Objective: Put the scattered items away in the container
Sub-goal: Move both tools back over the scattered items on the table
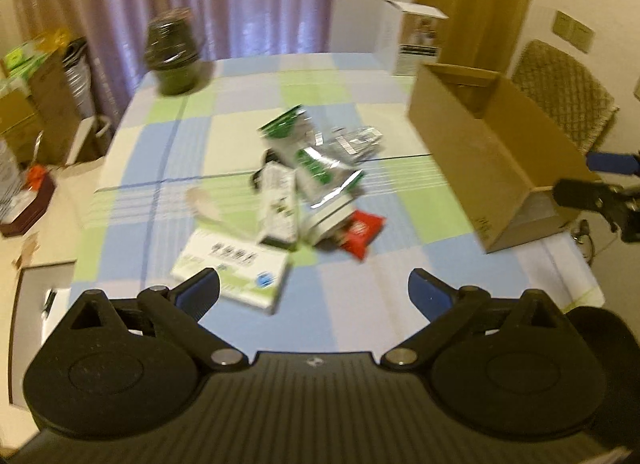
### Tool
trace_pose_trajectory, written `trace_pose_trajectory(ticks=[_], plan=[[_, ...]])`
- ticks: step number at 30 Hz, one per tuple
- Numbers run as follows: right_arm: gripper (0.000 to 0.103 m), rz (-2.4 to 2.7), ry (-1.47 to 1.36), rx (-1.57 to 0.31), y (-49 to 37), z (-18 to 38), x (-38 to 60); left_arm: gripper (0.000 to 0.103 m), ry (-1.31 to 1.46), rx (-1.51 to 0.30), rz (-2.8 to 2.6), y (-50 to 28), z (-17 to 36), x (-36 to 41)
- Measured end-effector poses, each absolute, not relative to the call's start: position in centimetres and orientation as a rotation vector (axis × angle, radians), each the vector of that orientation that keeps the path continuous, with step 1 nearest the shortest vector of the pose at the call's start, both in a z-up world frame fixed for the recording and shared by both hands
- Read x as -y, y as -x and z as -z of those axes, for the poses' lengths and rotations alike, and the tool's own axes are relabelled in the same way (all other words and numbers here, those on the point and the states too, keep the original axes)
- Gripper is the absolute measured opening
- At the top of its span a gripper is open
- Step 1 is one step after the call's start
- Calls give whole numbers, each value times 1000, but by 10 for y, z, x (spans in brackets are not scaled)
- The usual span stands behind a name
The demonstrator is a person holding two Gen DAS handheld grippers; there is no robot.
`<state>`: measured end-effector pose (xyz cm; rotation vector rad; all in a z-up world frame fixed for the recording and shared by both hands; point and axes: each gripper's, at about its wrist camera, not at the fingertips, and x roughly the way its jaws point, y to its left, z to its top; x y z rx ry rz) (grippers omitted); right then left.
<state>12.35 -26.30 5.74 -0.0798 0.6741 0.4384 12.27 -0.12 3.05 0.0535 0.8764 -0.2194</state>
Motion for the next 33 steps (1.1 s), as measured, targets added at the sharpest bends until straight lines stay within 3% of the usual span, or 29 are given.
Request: trace_pose_trajectory(ticks=[13, 33], plan=[[103, -499, 104, -726, -115, -39, 225, 99, -7, -921, 136, -109, -8, -56], [103, -525, 148, -843, -141, 9, 205, 100, -19, -1002, 178, -157, 32, -75]])
